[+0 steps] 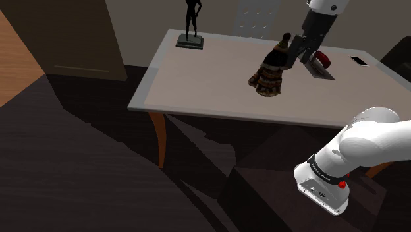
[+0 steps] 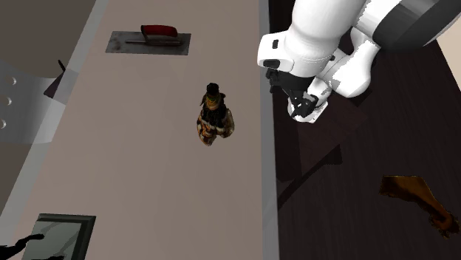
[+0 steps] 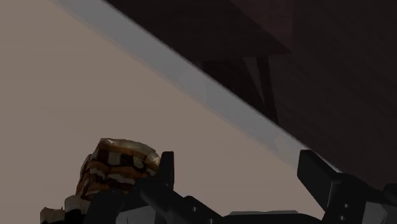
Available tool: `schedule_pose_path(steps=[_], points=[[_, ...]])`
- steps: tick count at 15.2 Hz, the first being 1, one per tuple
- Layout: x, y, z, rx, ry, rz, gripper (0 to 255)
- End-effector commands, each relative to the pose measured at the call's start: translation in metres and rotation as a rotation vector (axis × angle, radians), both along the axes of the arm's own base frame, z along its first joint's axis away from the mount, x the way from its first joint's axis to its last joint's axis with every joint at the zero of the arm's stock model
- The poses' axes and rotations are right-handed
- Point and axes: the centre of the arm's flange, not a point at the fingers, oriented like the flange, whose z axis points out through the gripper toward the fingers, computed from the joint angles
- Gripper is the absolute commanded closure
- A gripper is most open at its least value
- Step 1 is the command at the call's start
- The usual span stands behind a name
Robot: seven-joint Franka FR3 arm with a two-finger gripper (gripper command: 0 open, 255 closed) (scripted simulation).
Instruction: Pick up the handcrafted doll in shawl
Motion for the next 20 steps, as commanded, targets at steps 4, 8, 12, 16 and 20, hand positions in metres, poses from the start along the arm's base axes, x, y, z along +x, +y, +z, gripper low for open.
schedule_pose_path(steps=[4,8,12,16,20], points=[[0.021,-0.022,0.005,-0.06,-0.011,0.067,0],[0.052,-0.049,0.014,-0.14,-0.025,0.157,0],[0.085,-0.072,0.026,-0.219,-0.039,0.247,0],[0.119,-0.092,0.04,-0.299,-0.053,0.337,0],[0.125,-0.094,0.026,-0.312,-0.056,0.352,0]])
